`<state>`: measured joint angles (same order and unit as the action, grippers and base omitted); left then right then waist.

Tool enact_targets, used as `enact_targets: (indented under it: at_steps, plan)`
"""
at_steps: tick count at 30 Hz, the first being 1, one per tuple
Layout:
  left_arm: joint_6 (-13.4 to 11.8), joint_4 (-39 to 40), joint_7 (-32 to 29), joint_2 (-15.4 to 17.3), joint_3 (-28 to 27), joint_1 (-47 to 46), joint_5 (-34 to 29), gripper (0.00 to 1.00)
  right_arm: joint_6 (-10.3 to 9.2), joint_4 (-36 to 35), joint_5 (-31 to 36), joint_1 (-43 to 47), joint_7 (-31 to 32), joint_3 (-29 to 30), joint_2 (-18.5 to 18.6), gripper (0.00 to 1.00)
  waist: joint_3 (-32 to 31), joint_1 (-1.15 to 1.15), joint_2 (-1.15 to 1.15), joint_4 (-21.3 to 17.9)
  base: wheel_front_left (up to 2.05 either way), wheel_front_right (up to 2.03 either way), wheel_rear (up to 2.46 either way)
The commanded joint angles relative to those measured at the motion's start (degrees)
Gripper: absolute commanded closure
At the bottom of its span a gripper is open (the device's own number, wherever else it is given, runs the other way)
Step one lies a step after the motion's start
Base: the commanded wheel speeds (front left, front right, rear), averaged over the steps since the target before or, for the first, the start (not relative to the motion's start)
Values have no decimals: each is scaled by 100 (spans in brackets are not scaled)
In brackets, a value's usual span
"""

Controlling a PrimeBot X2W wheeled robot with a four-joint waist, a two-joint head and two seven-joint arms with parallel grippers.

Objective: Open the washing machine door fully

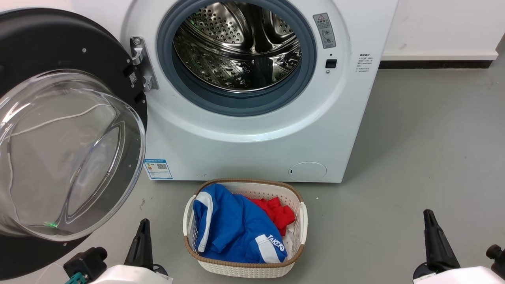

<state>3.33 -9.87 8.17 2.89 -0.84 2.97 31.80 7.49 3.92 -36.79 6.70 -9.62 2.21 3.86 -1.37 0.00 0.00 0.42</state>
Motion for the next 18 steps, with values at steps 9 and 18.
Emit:
enact_targets:
  at_steps: [9,18]
  plan:
    - [75,-6,-217,-1,-107,-270,917,100,1,89,-895,-308,191,0,77,100,14,0,0,-4,0,0,0]
    - [130,-65,-400,-1,-177,-371,1649,100,1,220,-1603,-452,357,11,92,100,29,0,0,-8,0,0,0]
